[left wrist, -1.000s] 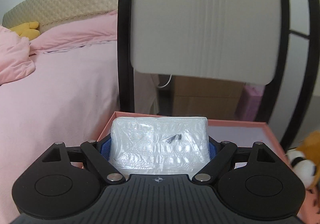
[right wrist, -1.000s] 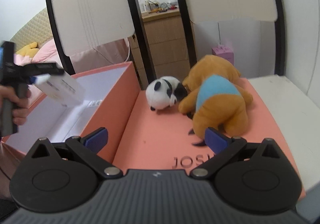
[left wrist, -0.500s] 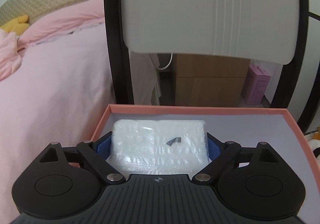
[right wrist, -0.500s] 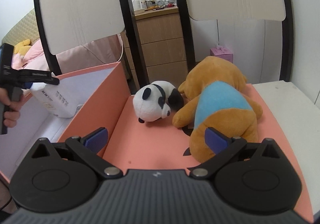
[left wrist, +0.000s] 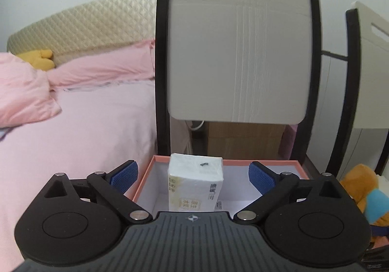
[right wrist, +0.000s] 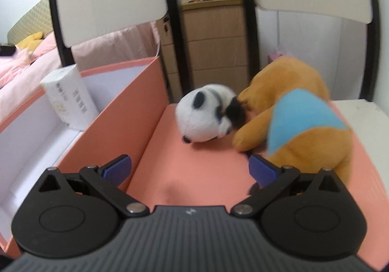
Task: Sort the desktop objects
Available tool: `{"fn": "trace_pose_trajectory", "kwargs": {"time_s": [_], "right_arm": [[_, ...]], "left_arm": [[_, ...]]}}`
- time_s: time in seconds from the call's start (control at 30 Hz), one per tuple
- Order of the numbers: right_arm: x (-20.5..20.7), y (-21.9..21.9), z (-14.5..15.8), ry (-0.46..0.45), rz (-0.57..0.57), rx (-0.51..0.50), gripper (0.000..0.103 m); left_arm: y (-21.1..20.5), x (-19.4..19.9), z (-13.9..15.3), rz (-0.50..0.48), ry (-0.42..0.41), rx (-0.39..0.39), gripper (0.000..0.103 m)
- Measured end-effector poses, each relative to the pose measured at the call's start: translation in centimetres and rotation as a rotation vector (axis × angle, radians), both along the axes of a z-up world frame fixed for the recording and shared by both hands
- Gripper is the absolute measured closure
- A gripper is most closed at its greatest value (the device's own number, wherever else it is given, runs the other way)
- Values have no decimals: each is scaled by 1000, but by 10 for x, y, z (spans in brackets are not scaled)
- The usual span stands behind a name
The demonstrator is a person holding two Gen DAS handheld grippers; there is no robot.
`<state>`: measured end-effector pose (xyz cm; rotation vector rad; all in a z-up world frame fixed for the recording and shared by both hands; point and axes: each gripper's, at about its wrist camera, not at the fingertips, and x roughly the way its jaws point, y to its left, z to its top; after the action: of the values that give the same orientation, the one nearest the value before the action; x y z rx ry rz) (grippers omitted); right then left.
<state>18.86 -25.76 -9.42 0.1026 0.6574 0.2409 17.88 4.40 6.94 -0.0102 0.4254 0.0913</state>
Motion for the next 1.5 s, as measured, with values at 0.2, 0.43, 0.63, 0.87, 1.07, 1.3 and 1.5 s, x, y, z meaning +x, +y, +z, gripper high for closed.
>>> {"fn": "trace_pose_trajectory", "kwargs": {"time_s": [0.2, 0.43, 0.63, 0.87, 1.07, 1.3, 1.5], "right_arm": [[11, 7, -12, 24, -29, -16, 0], [23, 17, -23, 34, -60, -103, 0], [37, 19, -24, 59, -103, -137, 0], [45, 22, -26, 62, -109, -155, 0], [46, 18, -25, 59, -105, -153, 0], [45, 18, -26, 60, -107, -154, 0], [45, 18, -26, 59, -106, -154, 0]], "left_arm": [[-3, -77, -18, -38, -34, -181, 0], [0, -121, -53, -49, 12, -183, 0], [-2, -125, -61, -68, 37, -182, 0], [-11, -127, -67, -89, 57, -144, 0], [-11, -127, -68, -83, 59, -141, 0], [-11, -126, -68, -84, 61, -147, 0], [-11, -125, -69, -73, 63, -144, 0]]}}
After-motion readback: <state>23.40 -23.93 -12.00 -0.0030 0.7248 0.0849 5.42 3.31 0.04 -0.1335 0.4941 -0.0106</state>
